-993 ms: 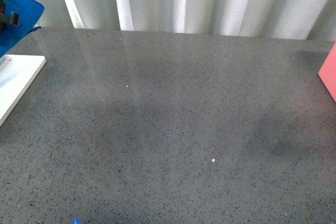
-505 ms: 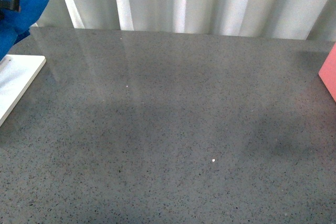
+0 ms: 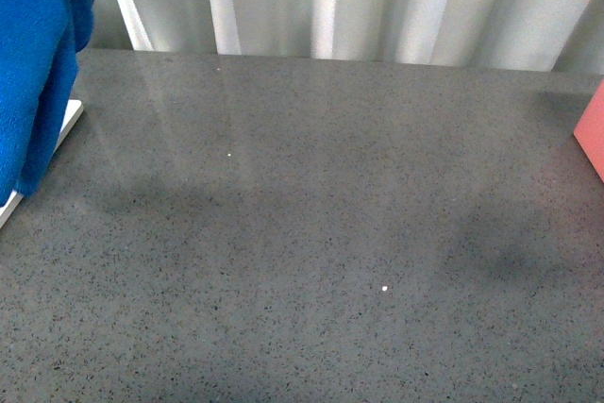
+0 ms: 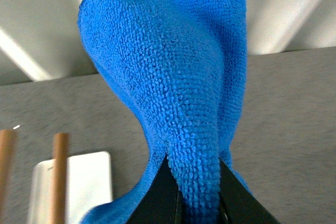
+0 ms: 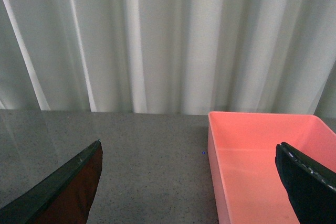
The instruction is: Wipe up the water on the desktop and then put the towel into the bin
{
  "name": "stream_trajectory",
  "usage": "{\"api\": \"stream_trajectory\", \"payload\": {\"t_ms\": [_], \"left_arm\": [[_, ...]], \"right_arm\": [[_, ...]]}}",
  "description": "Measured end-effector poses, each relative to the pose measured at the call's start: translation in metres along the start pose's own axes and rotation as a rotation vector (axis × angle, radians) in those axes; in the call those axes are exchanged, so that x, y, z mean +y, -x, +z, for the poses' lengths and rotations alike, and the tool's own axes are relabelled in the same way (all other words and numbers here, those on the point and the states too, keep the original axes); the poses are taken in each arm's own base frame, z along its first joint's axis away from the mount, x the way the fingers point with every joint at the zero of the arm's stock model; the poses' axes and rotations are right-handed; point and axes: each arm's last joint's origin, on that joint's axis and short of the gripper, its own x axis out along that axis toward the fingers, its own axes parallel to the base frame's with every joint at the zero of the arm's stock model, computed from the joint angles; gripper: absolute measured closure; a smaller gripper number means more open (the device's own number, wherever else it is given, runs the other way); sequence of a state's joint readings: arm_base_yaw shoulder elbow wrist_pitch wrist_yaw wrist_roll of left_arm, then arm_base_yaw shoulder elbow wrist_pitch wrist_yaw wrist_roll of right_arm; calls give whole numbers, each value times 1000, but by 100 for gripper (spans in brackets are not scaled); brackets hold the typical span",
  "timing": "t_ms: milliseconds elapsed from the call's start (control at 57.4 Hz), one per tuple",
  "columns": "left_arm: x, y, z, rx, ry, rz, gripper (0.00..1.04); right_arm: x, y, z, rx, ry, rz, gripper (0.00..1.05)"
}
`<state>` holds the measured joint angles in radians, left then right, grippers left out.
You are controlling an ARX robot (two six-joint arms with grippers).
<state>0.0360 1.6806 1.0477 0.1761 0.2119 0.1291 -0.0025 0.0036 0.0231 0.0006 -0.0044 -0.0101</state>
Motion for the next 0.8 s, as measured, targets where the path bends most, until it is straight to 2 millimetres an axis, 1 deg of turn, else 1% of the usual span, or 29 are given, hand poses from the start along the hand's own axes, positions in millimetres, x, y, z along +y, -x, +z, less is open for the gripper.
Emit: {"api": "stream_trajectory", "payload": {"t_ms": [87,122,244,261,348,453,540,610,697,801], "left_arm": [[-20,9,8,-34,25,-108,100],[-31,14,13,-51,36,-167,100],[-61,25,21,-79,92,-301,100],[-63,26,21,-79,99,-308,100],[-90,32,20,-67,163,-402,100],[-115,33,15,-48,170,-446,100],[-128,33,14,-45,157,-466,100],[-135,32,13,-44,149,-471,100],[-140,29,11,-38,146,-462,100],[-140,27,9,-27,148,-441,100]], "right_arm": [[0,0,0,0,0,0,7],[0,0,0,0,0,0,7],[0,0,0,0,0,0,7],[0,0,0,0,0,0,7],[0,0,0,0,0,0,7],[0,0,0,0,0,0,7],[0,0,0,0,0,0,7],[0,0,0,0,0,0,7],[0,0,0,0,0,0,7],[0,0,0,0,0,0,7]]}}
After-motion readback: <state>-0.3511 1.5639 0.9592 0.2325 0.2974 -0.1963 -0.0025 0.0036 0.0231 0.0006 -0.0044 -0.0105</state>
